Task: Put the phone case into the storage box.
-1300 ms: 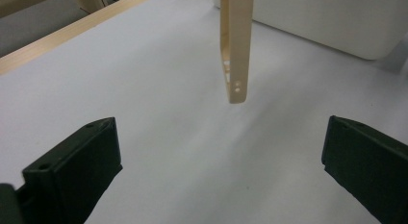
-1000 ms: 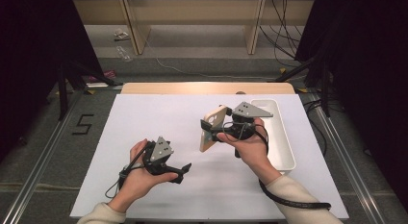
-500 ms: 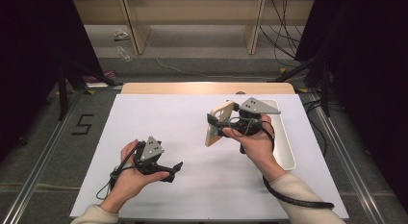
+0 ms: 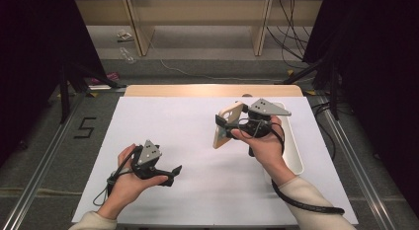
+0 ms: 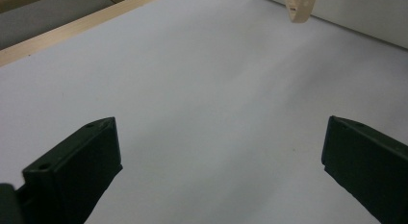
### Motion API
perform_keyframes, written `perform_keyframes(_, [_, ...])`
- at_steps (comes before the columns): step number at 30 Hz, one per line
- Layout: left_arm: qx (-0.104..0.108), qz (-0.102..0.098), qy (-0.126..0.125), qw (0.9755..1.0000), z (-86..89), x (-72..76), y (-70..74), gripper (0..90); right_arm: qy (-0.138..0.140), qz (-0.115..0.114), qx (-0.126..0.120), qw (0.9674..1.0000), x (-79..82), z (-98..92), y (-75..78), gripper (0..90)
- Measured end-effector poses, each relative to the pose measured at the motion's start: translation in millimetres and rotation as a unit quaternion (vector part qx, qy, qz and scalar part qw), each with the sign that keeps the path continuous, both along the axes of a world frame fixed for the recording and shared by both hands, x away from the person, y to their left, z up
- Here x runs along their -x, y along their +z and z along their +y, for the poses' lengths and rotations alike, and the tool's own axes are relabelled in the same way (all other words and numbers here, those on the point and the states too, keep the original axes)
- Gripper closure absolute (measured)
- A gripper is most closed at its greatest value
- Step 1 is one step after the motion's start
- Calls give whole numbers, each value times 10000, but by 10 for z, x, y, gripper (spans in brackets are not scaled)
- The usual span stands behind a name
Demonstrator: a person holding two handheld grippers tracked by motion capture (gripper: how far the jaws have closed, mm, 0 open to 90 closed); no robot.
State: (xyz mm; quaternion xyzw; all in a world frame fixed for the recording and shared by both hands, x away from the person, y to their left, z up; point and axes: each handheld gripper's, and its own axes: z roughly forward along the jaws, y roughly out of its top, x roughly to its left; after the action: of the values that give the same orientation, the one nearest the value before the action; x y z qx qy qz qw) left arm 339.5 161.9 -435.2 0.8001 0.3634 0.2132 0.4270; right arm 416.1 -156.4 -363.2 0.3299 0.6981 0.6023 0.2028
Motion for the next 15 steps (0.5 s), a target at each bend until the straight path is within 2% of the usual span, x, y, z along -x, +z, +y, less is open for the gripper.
perform_keyframes(11, [-13,-2,68,10000,41,-8,-9,0,-134,-52,-8,9999,-28,-83,43,124])
perform_keyframes(15, [-18,-59,136,9999,59,-12,-5,4,-175,-60,-7,9998,-35,-107,55,124])
